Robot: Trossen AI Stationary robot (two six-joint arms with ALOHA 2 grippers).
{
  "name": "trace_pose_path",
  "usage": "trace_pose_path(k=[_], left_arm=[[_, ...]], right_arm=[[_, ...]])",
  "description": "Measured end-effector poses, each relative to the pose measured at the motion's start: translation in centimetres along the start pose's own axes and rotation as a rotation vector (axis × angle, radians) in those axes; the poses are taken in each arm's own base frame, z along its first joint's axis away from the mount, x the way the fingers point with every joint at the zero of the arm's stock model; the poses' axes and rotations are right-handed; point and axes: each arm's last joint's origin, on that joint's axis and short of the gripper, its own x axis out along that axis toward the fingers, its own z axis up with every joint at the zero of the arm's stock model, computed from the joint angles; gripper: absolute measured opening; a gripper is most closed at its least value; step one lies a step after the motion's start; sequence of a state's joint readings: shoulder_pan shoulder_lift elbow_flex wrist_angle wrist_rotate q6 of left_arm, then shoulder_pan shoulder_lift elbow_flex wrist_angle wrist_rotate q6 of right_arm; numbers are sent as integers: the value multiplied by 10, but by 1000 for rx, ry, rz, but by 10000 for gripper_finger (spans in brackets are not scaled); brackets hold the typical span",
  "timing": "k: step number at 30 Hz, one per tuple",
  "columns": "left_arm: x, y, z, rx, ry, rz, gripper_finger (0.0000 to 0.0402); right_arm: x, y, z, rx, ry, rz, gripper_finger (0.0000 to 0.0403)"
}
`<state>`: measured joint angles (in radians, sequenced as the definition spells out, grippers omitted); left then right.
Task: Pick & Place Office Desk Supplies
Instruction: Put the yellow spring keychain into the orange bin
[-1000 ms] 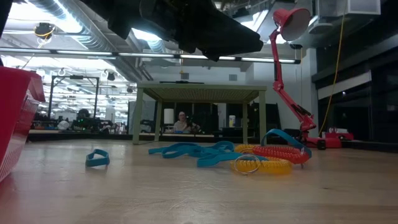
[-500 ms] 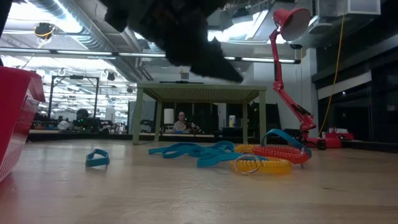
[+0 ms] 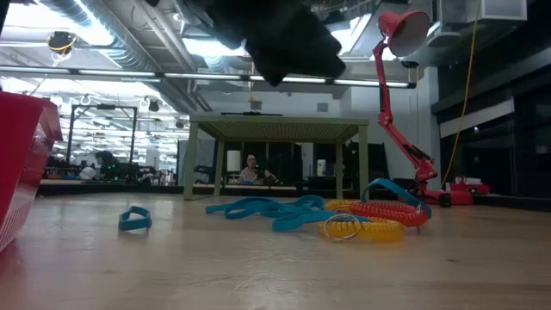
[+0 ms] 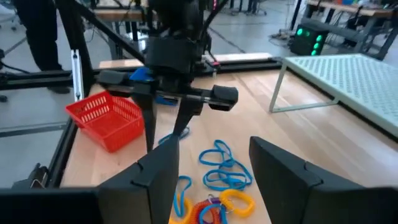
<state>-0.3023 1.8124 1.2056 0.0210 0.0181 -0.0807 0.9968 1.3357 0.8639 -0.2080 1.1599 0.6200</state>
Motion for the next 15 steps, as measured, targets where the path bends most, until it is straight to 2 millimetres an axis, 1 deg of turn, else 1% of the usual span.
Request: trace_pose_path(k=[2, 5, 8, 10, 12, 15], left_arm=[[7, -4, 0, -23, 23, 19, 118], [26, -9, 2, -58, 42, 15, 118], [49, -12, 1, -64, 142, 69, 118], [60, -13, 2, -54, 204, 132, 118], [67, -13, 11, -56, 228, 150, 118], [71, -14, 27, -72, 258, 166, 118]], right_arm=[[4, -1, 0, 1, 18, 8, 196], [7, -2, 1, 4, 38, 21, 196], [8, -2, 0, 5, 58, 46, 196], [8, -2, 0, 5, 63, 54, 196], [7, -1, 0, 3, 76, 75, 196], [5, 1, -1, 2, 89, 101, 196]])
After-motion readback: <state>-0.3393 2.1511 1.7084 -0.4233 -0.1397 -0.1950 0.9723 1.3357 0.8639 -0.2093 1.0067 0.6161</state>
